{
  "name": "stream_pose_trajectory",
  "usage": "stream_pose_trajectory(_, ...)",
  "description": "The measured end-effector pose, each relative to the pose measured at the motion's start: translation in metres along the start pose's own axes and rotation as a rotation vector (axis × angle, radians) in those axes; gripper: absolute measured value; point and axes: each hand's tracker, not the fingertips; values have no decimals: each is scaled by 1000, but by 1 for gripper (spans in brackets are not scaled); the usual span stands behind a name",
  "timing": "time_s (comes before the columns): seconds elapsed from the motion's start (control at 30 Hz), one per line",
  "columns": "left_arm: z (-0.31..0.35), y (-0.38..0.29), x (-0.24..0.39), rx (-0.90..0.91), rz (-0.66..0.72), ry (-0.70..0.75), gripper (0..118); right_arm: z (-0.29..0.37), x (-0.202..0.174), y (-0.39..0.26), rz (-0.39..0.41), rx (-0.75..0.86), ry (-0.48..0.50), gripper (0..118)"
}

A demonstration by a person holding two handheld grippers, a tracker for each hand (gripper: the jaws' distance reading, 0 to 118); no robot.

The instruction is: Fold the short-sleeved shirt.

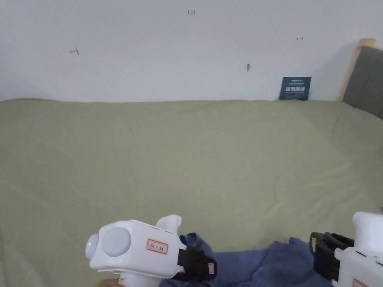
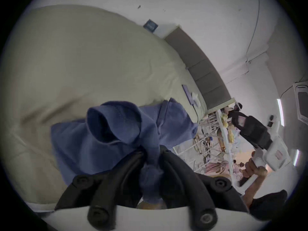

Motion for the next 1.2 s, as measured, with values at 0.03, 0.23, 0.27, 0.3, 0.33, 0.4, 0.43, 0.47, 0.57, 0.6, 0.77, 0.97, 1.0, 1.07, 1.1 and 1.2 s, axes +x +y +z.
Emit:
stream_pose_trajectory(0.03,-8,2,4,-10,4,10,20,-1,4,-1,-3,-2,-5,2)
stream_pose_trajectory(0.23,-1,7,17,17,61,-5,57,-1,15,-10,-7,-21,-8,2)
stream_pose_trajectory(0.27,7,7,23,30,41,-22,57,-2,15,-11,-7,-27,-10,2)
stream_pose_trajectory(0.3,15,7,28,37,27,-40,57,-4,15,-11,-9,-34,-7,2)
stream_pose_trajectory(0.33,22,7,30,47,18,-60,56,-6,15,-12,-12,-39,-2,2)
stream_pose_trajectory(0.4,31,4,26,90,29,-87,45,-7,12,-13,-19,-43,7,2)
stream_pose_trajectory(0.43,35,2,23,118,52,-90,15,-7,11,-13,-19,-44,18,2)
stream_pose_trajectory(0.47,34,1,16,124,67,-89,0,-5,9,-14,-19,-39,29,2)
stream_pose_trajectory(0.57,20,-7,-4,120,144,-31,0,2,7,-14,-19,-20,52,2)
stream_pose_trajectory(0.6,12,-10,-11,106,156,-71,0,4,8,-14,-20,-14,54,2)
stream_pose_trajectory(0.77,-37,-26,-28,61,226,-58,0,21,14,-11,-27,26,51,2)
stream_pose_trajectory(0.97,-78,-49,-3,46,262,-142,0,34,22,-7,-20,61,17,2)
stream_pose_trajectory(1.0,-82,-50,2,52,264,-179,0,35,22,-7,-23,62,17,2)
stream_pose_trajectory(1.07,-93,-54,12,68,261,-217,0,34,22,-7,-29,61,17,2)
stream_pose_trajectory(1.1,-97,-56,18,56,245,-237,0,34,22,-7,-30,58,16,2)
stream_pose_trajectory(1.2,-116,-58,22,13,243,-249,0,32,19,-9,-25,46,24,2)
